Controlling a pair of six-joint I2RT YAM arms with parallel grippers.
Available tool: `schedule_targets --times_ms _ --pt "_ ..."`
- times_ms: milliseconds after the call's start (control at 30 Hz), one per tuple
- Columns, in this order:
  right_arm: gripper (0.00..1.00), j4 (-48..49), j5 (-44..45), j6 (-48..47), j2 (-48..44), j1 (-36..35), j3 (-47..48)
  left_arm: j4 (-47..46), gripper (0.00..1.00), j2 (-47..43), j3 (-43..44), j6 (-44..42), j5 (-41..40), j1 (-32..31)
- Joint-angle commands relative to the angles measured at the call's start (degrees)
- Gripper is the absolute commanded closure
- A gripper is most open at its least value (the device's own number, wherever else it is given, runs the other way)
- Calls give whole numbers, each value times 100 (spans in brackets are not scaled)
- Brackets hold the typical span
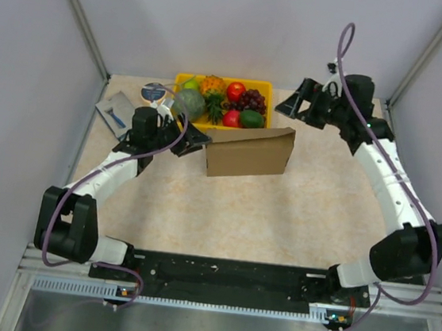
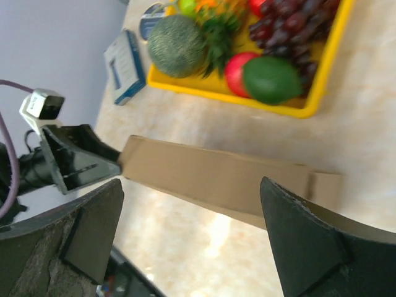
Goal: Fold the paper box
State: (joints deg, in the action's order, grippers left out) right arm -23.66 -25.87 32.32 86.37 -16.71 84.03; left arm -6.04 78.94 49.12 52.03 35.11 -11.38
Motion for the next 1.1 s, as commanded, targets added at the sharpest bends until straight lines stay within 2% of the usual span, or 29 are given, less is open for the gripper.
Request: schedule_targets --times_ms 0,167,267,300,400,467,500,567,667,767,867,900,933,1033,1067 --pt "9 -1289 92 -1718 -394 379 552 874 36 -203 281 -850 -294 -40" --pt "12 -1484 161 -1729 2 449 896 1412 28 -265 913 -1256 -505 -75" --pt "23 -1475 240 -1579 178 563 905 1650 26 -212 1195 -1388 -628 -75" --pt "31 -1484 205 -1605 231 564 913 1685 26 -168 1266 -1406 -629 -84" --pt "37 -1457 100 -1527 416 581 913 1808 25 113 1556 -1397 -567 -75" --pt "40 -1404 21 -1448 547 581 922 1809 28 280 1679 -1301 -506 -84" --pt "47 -1422 3 -1378 556 581 931 1800 36 332 1706 -1283 -479 -101" --pt "49 -1413 98 -1325 496 572 826 1834 39 421 1758 -1266 -453 -163" --pt "50 -1422 301 -1307 381 572 677 1852 50 386 1671 -1257 -532 -295" --pt "50 -1422 398 -1351 232 581 475 1896 50 377 1627 -1292 -646 -400" --pt "59 -1396 258 -1412 249 590 325 1914 53 394 1600 -1292 -760 -444" --pt "68 -1370 240 -1412 249 590 290 1923 55 403 1592 -1292 -778 -444" --pt "72 -1343 249 -1404 232 590 194 1914 59 412 1574 -1292 -813 -444" --pt "76 -1072 372 -1281 13 590 -87 1931 64 395 1548 -1292 -927 -444" --pt "77 -1001 468 -1219 -67 590 -175 1940 68 394 1548 -1301 -945 -444"
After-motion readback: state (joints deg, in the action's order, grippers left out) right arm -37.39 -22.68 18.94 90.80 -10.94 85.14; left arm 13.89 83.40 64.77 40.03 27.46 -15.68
